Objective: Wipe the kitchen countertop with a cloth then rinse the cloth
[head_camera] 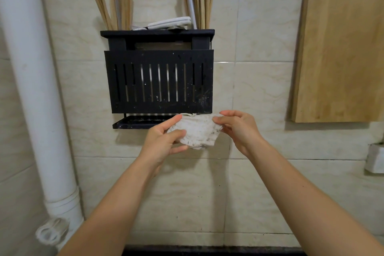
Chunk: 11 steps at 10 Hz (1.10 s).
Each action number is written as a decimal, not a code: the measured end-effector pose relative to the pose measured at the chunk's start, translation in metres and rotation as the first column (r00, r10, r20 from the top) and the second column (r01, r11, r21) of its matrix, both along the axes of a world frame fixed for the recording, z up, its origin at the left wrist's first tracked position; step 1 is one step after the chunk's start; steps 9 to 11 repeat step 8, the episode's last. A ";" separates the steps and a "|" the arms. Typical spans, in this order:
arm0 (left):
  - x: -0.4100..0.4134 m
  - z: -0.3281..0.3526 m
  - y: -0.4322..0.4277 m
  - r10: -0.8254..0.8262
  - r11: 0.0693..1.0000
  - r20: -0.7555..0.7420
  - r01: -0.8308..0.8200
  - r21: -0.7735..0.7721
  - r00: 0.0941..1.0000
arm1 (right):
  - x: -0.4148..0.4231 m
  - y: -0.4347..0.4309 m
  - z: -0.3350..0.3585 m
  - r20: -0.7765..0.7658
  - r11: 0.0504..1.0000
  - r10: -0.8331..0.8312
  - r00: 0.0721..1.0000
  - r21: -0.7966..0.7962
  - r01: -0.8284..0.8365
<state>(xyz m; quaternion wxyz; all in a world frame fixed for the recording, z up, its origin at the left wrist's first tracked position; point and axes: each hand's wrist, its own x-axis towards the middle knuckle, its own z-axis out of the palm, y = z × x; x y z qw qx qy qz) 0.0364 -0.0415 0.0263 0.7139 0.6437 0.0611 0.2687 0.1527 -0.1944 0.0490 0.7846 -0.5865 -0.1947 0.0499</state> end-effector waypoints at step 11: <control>0.003 -0.004 0.025 0.631 0.459 0.249 -0.613 0.644 0.734 | 0.025 0.016 0.002 0.287 0.923 -0.140 0.948 -0.308 0.230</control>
